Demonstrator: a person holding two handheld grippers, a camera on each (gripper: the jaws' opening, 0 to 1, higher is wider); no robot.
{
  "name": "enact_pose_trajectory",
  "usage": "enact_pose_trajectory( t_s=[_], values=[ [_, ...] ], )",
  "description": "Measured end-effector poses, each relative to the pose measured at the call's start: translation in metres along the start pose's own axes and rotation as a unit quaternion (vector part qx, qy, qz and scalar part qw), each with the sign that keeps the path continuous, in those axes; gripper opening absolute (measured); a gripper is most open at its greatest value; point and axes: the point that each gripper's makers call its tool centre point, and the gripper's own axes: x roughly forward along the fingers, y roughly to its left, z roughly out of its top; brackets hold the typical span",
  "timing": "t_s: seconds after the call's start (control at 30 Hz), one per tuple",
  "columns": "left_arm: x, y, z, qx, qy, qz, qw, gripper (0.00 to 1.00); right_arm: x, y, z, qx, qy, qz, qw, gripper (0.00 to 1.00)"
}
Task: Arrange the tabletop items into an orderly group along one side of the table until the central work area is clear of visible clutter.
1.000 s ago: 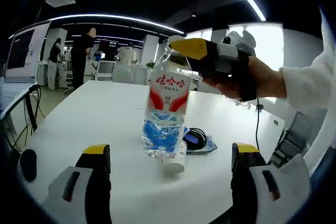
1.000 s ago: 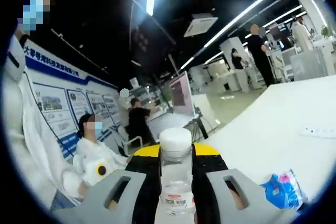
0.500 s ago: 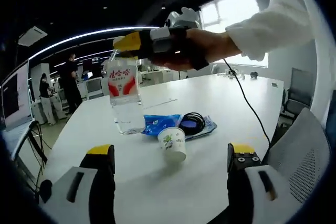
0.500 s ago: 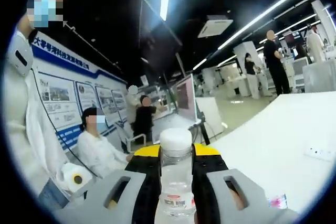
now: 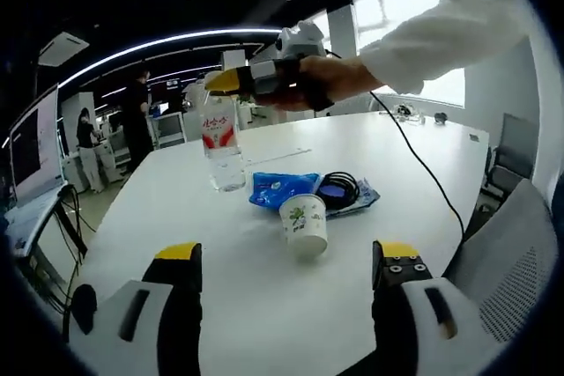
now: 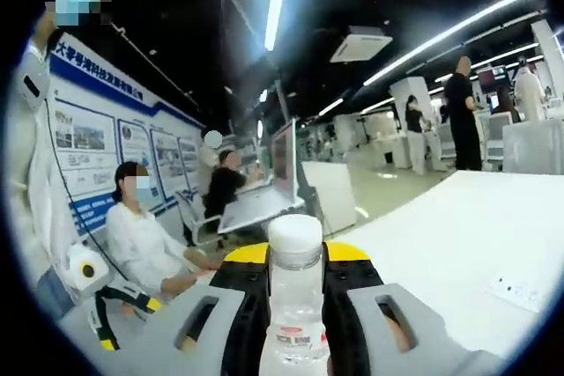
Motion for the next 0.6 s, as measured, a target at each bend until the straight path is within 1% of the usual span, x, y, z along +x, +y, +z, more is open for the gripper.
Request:
enact_pose_trajectory(
  t_s=[0.03, 0.07, 0.13, 0.2, 0.27, 0.33, 0.43, 0.6],
  values=[
    [0.000, 0.001, -0.001, -0.001, 0.001, 0.002, 1.0000, 0.80, 0.002, -0.006, -0.003, -0.010, 0.006, -0.002, 0.9999, 0.18],
    [0.000, 0.002, -0.001, -0.005, 0.002, 0.002, 1.0000, 0.79, 0.003, -0.008, -0.004, -0.013, 0.008, -0.003, 0.9999, 0.18],
    [0.000, 0.001, -0.002, -0.006, 0.003, 0.001, 1.0000, 0.77, 0.006, -0.020, -0.009, -0.020, 0.015, -0.011, 0.9996, 0.19],
    [0.001, 0.000, -0.007, -0.003, 0.015, -0.003, 0.9999, 0.74, 0.008, -0.027, -0.014, -0.030, 0.018, -0.009, 0.9993, 0.19],
    [0.001, 0.000, -0.011, 0.004, 0.028, 0.000, 0.9996, 0.73, 0.010, -0.035, -0.019, -0.029, 0.025, -0.009, 0.9992, 0.18],
    [0.000, 0.002, -0.010, 0.007, 0.025, 0.005, 0.9997, 0.73, 0.012, -0.044, -0.025, -0.024, 0.033, -0.015, 0.9991, 0.18],
    [0.001, 0.004, -0.012, 0.002, 0.028, 0.008, 0.9996, 0.73, 0.015, -0.052, -0.035, -0.022, 0.038, -0.018, 0.9989, 0.18],
    [0.002, 0.001, -0.015, 0.004, 0.037, 0.000, 0.9993, 0.71, 0.019, -0.061, -0.054, -0.043, 0.071, -0.021, 0.9963, 0.18]
  ],
)
